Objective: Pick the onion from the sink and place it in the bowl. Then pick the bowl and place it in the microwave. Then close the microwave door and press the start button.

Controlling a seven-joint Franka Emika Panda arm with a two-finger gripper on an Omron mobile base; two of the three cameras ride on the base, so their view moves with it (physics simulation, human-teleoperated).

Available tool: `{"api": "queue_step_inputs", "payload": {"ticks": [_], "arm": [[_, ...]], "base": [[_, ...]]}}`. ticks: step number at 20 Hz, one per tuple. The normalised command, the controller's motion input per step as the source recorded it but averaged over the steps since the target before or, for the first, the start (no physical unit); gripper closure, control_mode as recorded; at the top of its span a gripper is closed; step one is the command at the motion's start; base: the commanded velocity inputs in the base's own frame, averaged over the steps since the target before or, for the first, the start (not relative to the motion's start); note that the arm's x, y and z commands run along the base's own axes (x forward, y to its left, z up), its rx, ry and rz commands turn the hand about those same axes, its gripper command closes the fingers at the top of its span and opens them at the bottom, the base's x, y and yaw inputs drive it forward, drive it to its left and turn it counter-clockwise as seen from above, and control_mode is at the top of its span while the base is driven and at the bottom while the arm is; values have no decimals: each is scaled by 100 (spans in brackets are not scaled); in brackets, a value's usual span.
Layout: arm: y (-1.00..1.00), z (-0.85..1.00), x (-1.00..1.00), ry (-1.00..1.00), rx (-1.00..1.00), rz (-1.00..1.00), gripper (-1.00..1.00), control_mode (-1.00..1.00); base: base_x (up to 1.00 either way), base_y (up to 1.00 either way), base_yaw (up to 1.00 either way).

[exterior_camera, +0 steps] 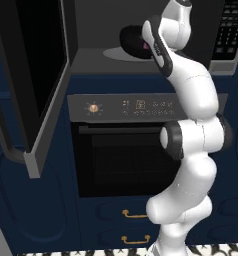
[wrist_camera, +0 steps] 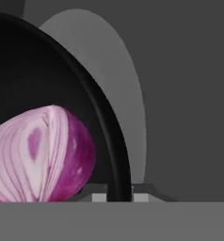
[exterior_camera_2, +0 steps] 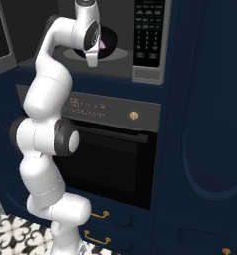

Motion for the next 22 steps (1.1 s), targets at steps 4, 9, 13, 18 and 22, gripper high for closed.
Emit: {"api": "queue_step_inputs", "payload": {"ticks": [4, 9, 13, 18, 22], "arm": [[0, -20, 54, 1, 0, 1, -100, -100], [0, -19, 2, -4, -2, 2, -100, -100], [5, -16, -9, -8, -5, 2, -100, -100], [11, -22, -15, -8, -7, 2, -100, -100], [17, -21, -31, -11, -8, 2, -100, -100]], "base": [[0, 0, 0], [0, 0, 0], [0, 0, 0], [0, 0, 0], [0, 0, 0]]}}
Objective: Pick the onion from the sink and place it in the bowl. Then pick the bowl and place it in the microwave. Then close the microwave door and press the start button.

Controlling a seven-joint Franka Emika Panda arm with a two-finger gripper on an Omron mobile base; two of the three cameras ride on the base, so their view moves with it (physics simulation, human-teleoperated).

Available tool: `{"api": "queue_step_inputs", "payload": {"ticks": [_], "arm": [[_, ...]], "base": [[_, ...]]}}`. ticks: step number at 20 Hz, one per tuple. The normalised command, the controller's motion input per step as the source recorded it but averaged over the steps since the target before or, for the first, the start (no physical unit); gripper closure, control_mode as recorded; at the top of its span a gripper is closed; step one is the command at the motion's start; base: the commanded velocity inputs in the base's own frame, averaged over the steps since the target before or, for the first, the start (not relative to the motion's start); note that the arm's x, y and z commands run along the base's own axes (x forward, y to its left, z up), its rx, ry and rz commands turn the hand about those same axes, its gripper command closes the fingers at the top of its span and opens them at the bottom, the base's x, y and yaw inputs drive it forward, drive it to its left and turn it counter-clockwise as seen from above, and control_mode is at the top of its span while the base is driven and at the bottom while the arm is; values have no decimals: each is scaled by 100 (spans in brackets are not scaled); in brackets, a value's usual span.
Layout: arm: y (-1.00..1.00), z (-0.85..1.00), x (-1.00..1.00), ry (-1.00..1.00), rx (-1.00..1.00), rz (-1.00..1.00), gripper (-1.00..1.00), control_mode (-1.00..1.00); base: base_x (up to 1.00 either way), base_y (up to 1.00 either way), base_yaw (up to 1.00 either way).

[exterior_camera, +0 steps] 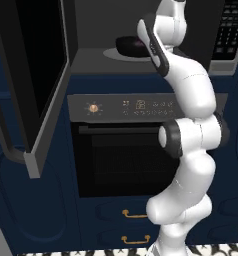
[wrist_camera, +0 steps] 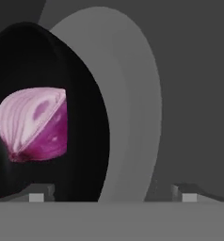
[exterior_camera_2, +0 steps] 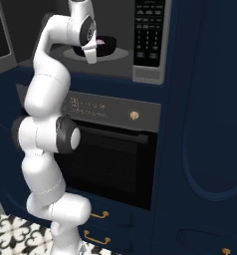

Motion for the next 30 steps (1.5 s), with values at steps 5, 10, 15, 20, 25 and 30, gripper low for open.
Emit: {"api": "queue_step_inputs", "payload": {"ticks": [5, 10, 15, 20, 25, 30], "arm": [[16, -2, -53, -19, -7, 0, -100, -100], [15, -18, -52, -17, -11, 0, -100, -100], [9, -28, -51, -11, -17, 1, -100, -100], [0, -35, -5, -2, -26, 0, -100, -100], [10, -24, -56, -24, -35, 0, -100, -100], [23, -30, -63, -23, -37, 0, -100, -100]], "base": [[0, 0, 0], [0, 0, 0], [0, 0, 0], [0, 0, 0], [0, 0, 0], [0, 0, 0]]}}
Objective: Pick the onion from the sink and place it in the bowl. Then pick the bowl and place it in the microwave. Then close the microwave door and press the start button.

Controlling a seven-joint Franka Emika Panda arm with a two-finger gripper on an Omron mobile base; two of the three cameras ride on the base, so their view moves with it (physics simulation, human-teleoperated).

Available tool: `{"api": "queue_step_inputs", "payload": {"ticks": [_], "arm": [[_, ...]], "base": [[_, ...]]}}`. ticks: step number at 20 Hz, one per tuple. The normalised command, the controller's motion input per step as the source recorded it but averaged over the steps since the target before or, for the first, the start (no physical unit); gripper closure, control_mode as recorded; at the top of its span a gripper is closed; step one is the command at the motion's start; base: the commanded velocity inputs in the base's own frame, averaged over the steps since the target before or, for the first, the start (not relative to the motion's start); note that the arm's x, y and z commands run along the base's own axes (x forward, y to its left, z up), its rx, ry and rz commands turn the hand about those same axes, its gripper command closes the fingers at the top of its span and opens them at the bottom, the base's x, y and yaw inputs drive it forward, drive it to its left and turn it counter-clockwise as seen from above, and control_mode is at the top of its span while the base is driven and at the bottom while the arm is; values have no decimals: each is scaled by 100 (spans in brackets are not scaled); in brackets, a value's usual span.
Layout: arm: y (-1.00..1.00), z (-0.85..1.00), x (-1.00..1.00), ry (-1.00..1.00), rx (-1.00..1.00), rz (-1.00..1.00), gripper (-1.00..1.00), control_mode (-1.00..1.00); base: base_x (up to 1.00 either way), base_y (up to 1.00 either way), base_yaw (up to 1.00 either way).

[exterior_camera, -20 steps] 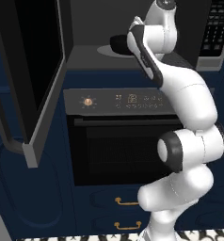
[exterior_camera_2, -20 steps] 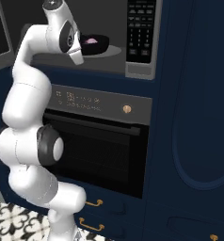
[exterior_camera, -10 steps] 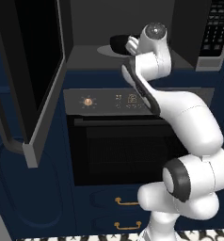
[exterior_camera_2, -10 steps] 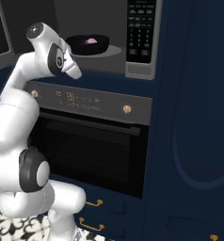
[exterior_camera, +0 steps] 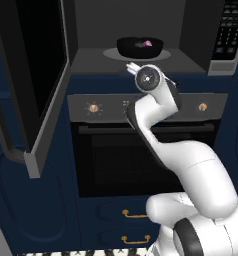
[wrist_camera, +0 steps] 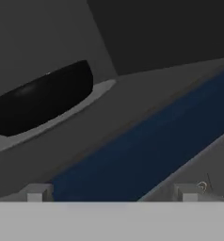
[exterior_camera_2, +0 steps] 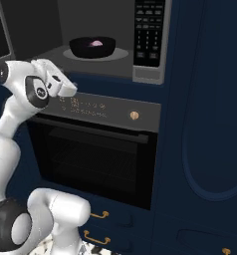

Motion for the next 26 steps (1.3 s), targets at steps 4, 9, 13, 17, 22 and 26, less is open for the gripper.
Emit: {"api": "queue_step_inputs", "payload": {"ticks": [4, 9, 13, 17, 22, 26], "arm": [[37, -24, -68, -34, -44, 0, -100, -100], [49, -18, -76, -38, -47, 0, -100, -100], [73, -6, -76, -44, -48, -1, -100, -100], [98, -9, -56, -32, -32, -2, -100, -100], [100, -25, -23, -16, -5, 0, -100, -100], [100, -36, -19, -21, 0, -4, -100, -100]], "base": [[0, 0, 0], [0, 0, 0], [0, 0, 0], [0, 0, 0], [0, 0, 0], [0, 0, 0]]}}
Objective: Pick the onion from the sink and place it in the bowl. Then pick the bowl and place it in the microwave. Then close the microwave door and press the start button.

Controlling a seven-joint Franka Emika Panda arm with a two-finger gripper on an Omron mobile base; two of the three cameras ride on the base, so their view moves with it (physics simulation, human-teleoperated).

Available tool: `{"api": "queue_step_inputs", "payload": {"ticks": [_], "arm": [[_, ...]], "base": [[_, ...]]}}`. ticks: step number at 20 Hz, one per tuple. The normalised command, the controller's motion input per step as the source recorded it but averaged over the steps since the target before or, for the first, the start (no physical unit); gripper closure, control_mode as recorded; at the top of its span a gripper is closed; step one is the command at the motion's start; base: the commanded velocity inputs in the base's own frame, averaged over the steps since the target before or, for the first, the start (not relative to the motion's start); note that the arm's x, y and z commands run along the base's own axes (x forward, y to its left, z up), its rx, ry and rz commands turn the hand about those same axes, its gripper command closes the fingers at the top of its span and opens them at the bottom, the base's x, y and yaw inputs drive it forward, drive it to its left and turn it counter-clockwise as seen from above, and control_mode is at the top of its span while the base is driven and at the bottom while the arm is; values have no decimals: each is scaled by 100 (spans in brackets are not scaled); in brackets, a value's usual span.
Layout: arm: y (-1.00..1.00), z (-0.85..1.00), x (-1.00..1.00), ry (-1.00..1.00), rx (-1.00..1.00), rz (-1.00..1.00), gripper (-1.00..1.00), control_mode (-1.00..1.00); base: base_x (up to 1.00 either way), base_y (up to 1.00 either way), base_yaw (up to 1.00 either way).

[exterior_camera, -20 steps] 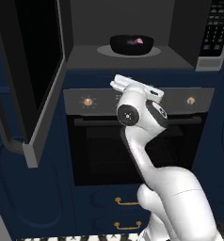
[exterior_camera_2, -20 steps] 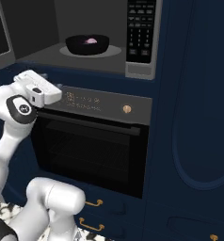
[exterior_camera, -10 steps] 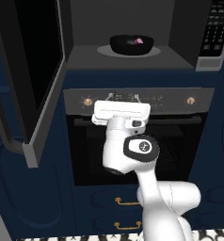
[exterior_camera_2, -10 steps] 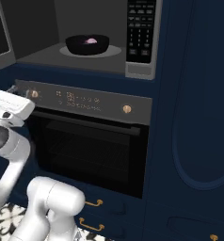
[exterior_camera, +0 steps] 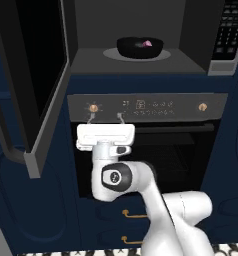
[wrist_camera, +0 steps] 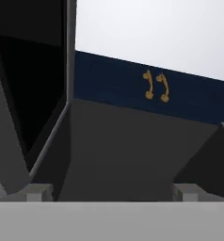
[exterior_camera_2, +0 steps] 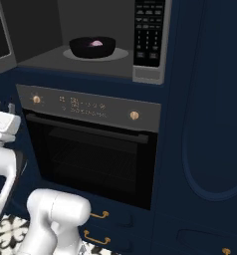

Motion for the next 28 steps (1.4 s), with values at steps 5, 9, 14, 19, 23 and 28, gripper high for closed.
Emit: {"api": "queue_step_inputs", "payload": {"ticks": [5, 9, 14, 19, 23, 28], "arm": [[100, -7, -20, -21, 1, -7, -100, -100], [100, 0, -11, -16, 4, -7, -100, -100], [100, 0, -7, -21, 6, -8, -100, -100], [56, 3, -25, -24, 9, -3, -100, -100], [2, 19, -55, -21, 15, 0, -100, -100], [-1, 50, -49, -15, 20, 0, -100, -100]], "base": [[0, 0, 0], [0, 0, 0], [0, 0, 0], [0, 0, 0], [0, 0, 0], [0, 0, 0]]}}
